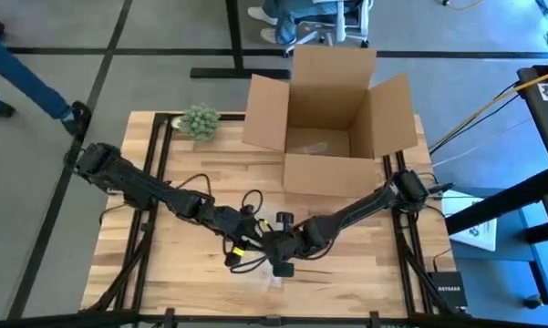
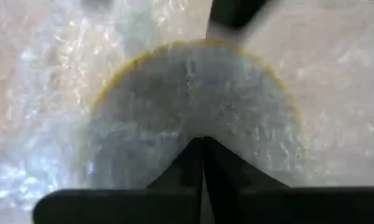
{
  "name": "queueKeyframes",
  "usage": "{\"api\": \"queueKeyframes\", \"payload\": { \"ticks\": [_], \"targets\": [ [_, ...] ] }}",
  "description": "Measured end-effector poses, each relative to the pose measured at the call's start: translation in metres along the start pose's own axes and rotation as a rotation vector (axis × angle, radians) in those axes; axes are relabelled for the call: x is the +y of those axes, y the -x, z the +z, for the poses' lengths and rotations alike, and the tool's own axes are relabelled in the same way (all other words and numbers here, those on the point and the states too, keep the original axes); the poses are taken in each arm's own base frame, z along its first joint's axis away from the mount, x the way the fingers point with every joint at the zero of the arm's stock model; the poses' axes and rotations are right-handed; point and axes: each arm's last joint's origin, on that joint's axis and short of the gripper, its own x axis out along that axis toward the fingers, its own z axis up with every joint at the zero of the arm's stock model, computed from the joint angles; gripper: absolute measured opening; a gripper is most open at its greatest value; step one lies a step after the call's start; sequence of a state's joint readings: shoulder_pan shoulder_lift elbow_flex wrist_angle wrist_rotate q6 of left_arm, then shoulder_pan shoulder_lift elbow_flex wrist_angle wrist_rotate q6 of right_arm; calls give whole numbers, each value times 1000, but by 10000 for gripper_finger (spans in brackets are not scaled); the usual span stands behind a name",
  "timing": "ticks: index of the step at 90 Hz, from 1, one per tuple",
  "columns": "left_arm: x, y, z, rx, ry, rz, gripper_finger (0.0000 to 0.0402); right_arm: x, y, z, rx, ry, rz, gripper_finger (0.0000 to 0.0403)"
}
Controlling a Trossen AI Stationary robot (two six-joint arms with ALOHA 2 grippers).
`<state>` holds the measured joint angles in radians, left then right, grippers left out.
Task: Wrap mug
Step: Wrap the orange patterned mug with the bubble wrap
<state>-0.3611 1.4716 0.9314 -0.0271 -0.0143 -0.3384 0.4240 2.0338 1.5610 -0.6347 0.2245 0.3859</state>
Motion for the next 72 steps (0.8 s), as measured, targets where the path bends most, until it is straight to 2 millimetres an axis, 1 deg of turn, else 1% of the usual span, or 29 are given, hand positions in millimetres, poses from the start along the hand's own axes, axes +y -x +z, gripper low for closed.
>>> {"api": "queueKeyframes", "payload": {
  "ticks": [8,14,18,23,27,30,35,40,47,57,72],
  "targets": [
    [-1,18,-3,73,51,31,91,0,0,1,-5,0,2,1],
    [-3,27,-13,172,88,67,91,0,1,1,-4,0,2,1],
    [-5,30,-22,243,97,103,91,0,1,1,-5,0,2,1],
    [-7,30,-36,295,89,156,91,0,1,1,-6,6,2,1],
    [-6,27,-48,307,77,204,91,0,1,1,-7,15,1,1],
    [-5,22,-55,295,65,226,91,0,1,1,-10,20,-4,1],
    [-4,13,-59,230,41,239,91,0,1,1,-14,23,-11,1],
    [-2,5,-58,150,26,232,91,0,1,2,-18,23,-15,1],
    [-3,-4,-48,33,2,187,91,0,1,2,-21,22,-20,1],
    [-5,-8,-36,-87,-44,136,92,0,1,2,-22,22,-20,1],
    [0,-9,-30,-119,-45,115,92,1,1,4,-50,16,-10,1]
  ]
}}
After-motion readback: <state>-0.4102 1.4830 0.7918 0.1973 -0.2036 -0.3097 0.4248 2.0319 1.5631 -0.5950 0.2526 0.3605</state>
